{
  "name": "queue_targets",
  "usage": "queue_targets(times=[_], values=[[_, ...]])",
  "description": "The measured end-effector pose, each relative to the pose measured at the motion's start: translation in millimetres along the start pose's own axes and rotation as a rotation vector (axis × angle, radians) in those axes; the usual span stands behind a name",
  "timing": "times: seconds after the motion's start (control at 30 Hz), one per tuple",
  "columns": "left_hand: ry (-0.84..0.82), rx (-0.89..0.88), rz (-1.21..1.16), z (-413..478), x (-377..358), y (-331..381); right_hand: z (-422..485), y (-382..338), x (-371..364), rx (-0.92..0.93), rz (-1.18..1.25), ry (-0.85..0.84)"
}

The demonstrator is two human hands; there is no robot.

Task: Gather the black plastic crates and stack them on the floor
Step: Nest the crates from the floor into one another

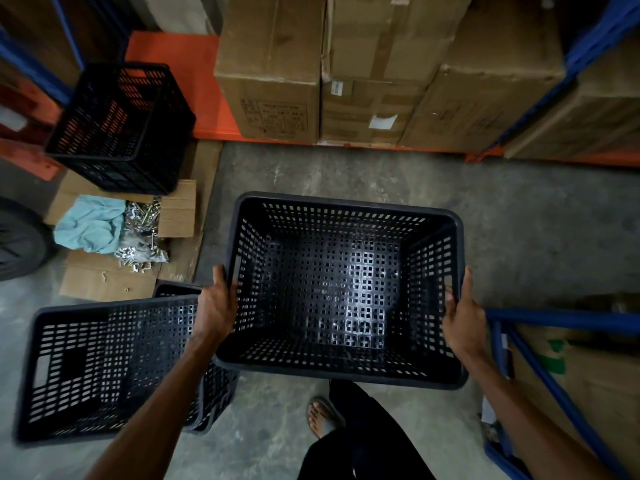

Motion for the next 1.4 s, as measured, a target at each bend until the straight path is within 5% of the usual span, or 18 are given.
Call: queue_targets(times=[0.73, 1.03, 1.4], values=[[-0.055, 0.045, 0.021, -8, -4, -4, -3, -8, -1, 0.032, -0.006, 0.012], [0.055, -0.236, 0.356, -2, 5, 35, 11, -40, 8, 0.352, -0.327, -0.110], [0.026, -0.290, 0.348, 10, -13, 28, 19, -27, -8, 0.319, -0.324, -0.190]])
Point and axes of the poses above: each hand's wrist, its own z-axis towards the middle knuckle, its own x-axis out of the back of the hand, y = z × x, the point moved 8 cm from there along z, towards the middle knuckle, and after that the axes turned 10 degrees about x, right-handed, at the moved point
